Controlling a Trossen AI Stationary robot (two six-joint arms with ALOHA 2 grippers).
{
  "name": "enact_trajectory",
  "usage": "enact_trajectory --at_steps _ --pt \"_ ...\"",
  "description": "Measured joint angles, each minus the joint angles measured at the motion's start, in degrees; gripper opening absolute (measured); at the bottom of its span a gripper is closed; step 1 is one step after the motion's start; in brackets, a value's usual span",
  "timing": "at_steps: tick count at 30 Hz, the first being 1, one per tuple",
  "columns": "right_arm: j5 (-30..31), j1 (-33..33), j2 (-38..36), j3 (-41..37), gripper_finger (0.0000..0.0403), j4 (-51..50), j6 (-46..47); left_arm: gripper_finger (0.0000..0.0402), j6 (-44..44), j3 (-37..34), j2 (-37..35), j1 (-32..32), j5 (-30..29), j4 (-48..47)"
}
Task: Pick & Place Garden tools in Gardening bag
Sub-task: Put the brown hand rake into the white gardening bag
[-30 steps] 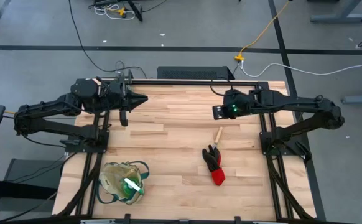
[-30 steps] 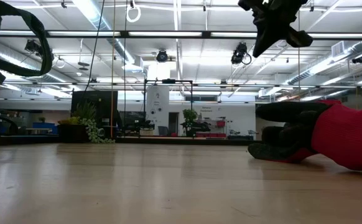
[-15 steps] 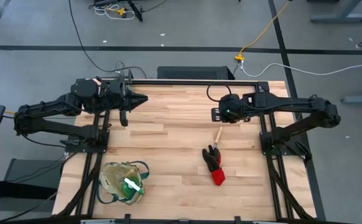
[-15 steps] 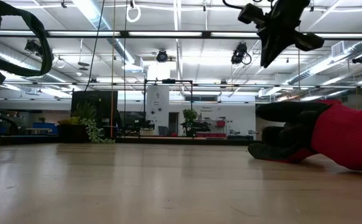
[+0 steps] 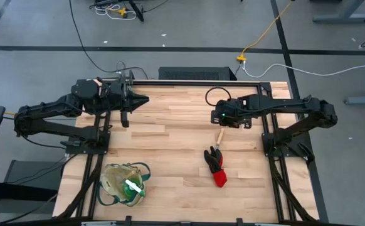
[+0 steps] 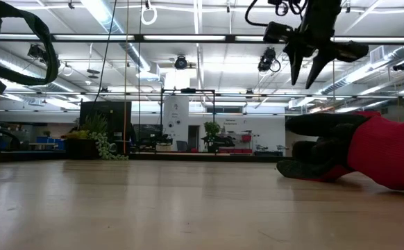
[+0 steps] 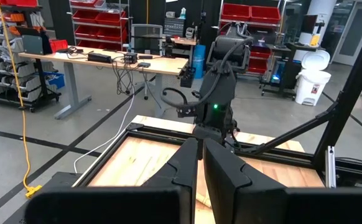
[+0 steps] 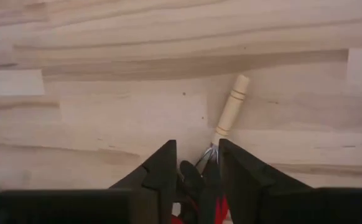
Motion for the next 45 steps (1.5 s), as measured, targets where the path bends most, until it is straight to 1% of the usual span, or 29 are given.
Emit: enact_trajectory --at_steps 13,17,25,34,45 --pt "0.11 0.00 4.72 -0.02 0.0201 -1.36 0.98 0.0034 -0.02 0.00 0.00 0.00 0.00 -0.01" --pt "0.08 0.00 6.39 -0.02 0.0222 -2.09 3.35 0.0034 -0.23 0.00 0.00 -0.02 0.00 -0.02" --pt "0.76 0.00 9.02 -0.02 0.0257 -2.74 3.41 0.0034 -1.53 0.00 0.00 0.00 0.00 -0.04" --pt "2.24 -0.02 11.25 -0.02 0.0276 -2.78 3.43 0.0034 -1.55 0.00 0.00 0.00 0.00 -0.46" --pt "2.21 0.00 14.30 -0.02 0.0276 -2.63 3.24 0.0034 -1.54 0.00 0.01 -0.02 0.02 -0.62"
